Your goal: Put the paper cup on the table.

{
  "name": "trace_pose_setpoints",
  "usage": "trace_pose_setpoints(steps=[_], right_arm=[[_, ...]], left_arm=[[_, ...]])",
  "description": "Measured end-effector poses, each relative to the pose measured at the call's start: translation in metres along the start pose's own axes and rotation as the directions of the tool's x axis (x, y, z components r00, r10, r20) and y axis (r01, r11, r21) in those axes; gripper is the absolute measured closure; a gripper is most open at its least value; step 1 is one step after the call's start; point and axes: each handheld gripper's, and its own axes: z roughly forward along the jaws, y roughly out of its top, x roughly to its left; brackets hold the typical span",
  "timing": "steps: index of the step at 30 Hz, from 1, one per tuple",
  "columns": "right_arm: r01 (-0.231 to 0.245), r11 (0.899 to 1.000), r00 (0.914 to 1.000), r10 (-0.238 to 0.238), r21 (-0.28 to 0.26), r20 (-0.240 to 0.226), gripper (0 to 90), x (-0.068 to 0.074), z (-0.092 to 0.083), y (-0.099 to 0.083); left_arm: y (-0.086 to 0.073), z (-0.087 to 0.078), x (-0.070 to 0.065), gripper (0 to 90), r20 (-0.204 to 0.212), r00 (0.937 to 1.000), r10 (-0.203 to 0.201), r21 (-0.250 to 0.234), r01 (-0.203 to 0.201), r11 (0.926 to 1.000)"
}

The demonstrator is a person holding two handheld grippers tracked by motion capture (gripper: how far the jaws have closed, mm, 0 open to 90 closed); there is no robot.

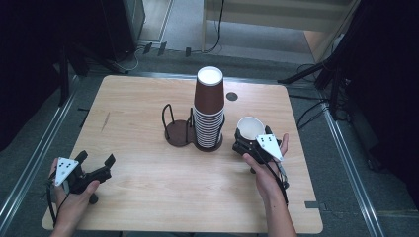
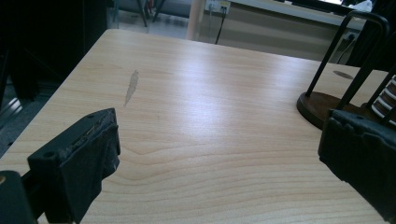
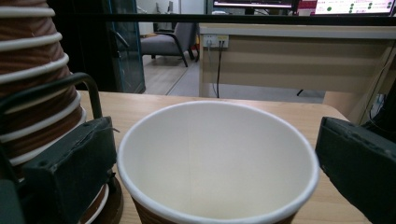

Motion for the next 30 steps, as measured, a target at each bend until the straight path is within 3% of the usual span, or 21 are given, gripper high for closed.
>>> trace_pose_setpoints(steps=[12, 18, 22, 30], right_arm=[[0.002, 0.999, 1.0000, -0.002, -0.040, 0.000, 0.0, -0.015, -0.030, 0.021], [-0.029, 0.998, 0.9996, 0.028, -0.062, -0.003, 0.0, -0.024, -0.044, 0.023], [-0.013, 0.997, 0.9999, 0.014, -0.072, 0.009, 0.0, -0.030, -0.050, 0.023], [-0.032, 0.997, 0.9991, 0.034, -0.075, 0.026, 0.0, -0.045, -0.063, 0.017]], left_arm=[[0.000, 0.001, -0.001, 0.0, -0.012, 0.9999, -0.005, -0.001, 0.005, 1.0000], [0.001, 0.002, 0.001, 0.0, -0.013, 0.9997, -0.019, 0.009, 0.019, 0.9998], [0.001, 0.002, 0.000, 0.0, -0.015, 0.9997, -0.017, 0.007, 0.017, 0.9998], [0.001, 0.002, 0.000, 0.0, -0.018, 0.9997, -0.019, 0.007, 0.019, 0.9998]])
